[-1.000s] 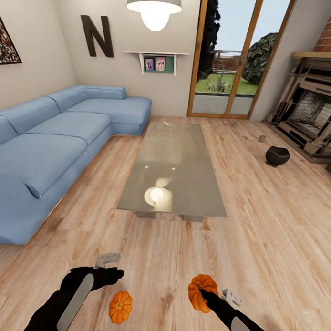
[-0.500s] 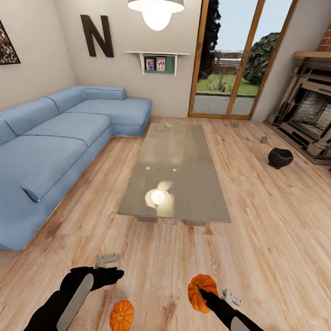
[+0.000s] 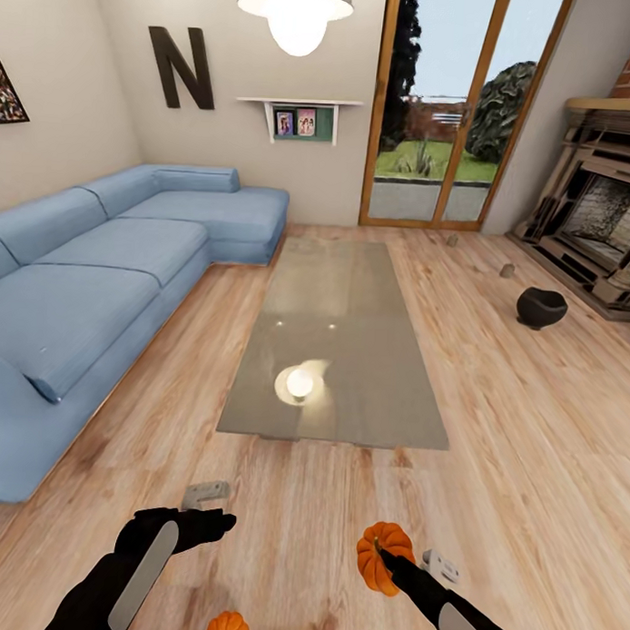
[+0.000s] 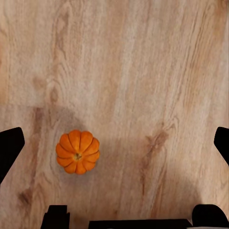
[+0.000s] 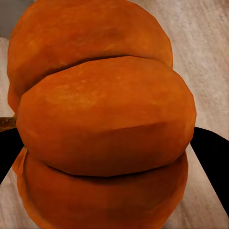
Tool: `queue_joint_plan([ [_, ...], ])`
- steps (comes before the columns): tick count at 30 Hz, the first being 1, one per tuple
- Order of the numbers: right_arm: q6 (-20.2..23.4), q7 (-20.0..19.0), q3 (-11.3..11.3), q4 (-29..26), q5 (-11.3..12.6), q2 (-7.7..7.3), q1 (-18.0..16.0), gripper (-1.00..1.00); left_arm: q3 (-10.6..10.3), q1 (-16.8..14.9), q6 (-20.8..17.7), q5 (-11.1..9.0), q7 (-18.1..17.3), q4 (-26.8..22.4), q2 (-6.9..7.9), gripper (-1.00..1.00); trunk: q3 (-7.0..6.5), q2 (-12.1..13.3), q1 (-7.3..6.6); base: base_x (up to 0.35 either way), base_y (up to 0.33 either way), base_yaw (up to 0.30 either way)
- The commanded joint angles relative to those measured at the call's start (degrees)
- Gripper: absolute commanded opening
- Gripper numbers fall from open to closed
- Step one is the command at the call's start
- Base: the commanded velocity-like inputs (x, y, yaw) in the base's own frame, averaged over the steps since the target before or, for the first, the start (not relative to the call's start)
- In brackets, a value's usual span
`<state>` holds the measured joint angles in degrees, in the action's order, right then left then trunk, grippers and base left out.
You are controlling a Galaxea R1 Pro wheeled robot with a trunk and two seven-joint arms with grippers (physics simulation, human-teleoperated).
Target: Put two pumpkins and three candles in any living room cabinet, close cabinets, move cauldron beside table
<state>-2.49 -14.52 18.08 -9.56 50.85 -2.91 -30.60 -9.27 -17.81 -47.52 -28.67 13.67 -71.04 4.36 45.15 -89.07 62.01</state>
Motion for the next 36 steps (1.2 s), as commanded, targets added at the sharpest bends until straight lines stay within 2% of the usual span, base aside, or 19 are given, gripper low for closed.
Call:
queue_joint_plan([
  [1,-0.23,-0.16,0.47,0.07,0.58,-0.01,-0.02,-1.0,-0.14,-0.03,-0.12,-0.6,0.57,-0.06,0.08,1.0,0.04,-0.02,0.01,0.074,0.0,0.0],
  [25,-0.23,-0.16,0.48,0.07,0.57,-0.23,-0.06,-1.0,0.03,-0.03,-0.14,-0.6,0.68,-0.07,0.03,1.0,0.04,-0.02,0.01,-0.013,0.003,0.0],
  [36,-0.23,-0.16,0.49,0.07,0.57,-0.25,-0.05,-1.0,0.04,-0.03,-0.21,-0.67,0.66,0.1,0.03,1.0,2.02,-4.43,2.42,0.0,0.0,0.0],
])
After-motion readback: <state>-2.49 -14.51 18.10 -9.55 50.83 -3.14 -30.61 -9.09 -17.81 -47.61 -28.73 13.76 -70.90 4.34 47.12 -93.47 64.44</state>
